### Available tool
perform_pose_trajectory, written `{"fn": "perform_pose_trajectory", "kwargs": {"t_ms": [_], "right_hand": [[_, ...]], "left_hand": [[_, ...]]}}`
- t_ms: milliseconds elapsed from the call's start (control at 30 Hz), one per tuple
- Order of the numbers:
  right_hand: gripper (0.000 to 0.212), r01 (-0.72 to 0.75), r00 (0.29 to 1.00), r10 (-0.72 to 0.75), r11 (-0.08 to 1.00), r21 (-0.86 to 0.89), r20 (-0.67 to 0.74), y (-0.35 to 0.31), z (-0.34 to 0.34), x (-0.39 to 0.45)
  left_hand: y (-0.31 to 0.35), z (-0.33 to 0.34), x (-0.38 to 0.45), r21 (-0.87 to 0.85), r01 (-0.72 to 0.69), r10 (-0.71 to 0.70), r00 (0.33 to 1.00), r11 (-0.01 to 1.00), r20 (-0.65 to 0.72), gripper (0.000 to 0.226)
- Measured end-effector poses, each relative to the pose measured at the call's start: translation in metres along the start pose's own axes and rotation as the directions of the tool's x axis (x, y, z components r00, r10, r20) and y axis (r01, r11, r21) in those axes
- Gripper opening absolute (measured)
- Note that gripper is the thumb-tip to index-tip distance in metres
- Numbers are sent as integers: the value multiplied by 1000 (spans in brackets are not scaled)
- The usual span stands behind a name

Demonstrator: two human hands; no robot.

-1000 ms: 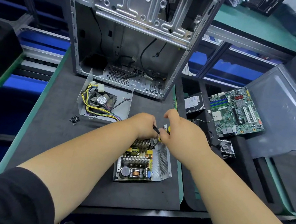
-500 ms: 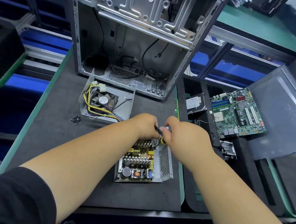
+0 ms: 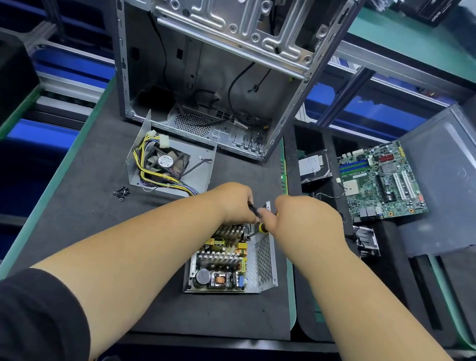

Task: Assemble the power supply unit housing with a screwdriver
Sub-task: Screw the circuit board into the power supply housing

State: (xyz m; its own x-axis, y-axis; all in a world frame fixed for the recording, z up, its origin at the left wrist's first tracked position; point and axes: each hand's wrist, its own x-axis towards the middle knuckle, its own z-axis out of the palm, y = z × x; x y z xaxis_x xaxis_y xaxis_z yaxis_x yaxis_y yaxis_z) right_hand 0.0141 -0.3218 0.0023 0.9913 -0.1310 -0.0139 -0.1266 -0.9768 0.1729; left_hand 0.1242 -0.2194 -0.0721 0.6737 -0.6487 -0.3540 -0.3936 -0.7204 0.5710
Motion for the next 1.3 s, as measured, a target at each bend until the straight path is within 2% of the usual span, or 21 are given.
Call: {"fn": "perform_pose_trajectory", "kwargs": {"t_ms": [67,133,233,300,400,567,667,733,833,900,1000,1200,1300], "right_hand": [[52,-67,998,67,998,15,13,-3,3,-2],[50,-90,996,89,994,68,20,-5,4,-5],[24,-22,1000,20,967,252,11,-3,1,-8],[18,36,999,-36,944,327,-4,-1,-2,-8],[24,53,999,-50,963,265,-19,2,-2,-6],[43,-64,998,64,994,89,-1,4,4,1],[51,-118,993,118,992,54,-2,-6,6,-2],[44,-95,995,96,989,112,-5,-9,5,-6],[22,30,999,-25,976,218,-23,-8,-2,-10],[19,94,995,-88,965,243,-39,-6,-6,-10],[24,119,993,-113,978,172,-45,-1,-6,-8],[36,23,1000,-23,1000,10,-14,2,4,-1],[39,-19,1000,19,1000,-1,0,-2,8,-2]], "left_hand": [[1,0,-1,-12,13,-13,1000,1000,2,26],[1,-1,0,-10,16,-16,1000,1000,12,26],[0,0,1,-7,18,-18,1000,1000,6,28],[-1,1,2,-14,21,-21,1000,1000,-7,31],[-2,2,2,-20,19,-19,1000,1000,-14,32],[0,1,-1,-16,16,-16,1000,1000,-15,28],[0,0,-1,-14,11,-11,1000,1000,0,25],[0,0,-1,-18,11,-11,1000,1000,9,26],[-1,0,0,-24,16,-16,1000,1000,-1,27],[0,1,0,-18,11,-11,1000,1000,-8,27],[0,2,0,-14,9,-9,1000,1000,-14,29],[1,0,-2,-4,0,0,1000,1000,-4,26],[1,1,-2,-5,-1,1,1000,1000,-10,23]]}}
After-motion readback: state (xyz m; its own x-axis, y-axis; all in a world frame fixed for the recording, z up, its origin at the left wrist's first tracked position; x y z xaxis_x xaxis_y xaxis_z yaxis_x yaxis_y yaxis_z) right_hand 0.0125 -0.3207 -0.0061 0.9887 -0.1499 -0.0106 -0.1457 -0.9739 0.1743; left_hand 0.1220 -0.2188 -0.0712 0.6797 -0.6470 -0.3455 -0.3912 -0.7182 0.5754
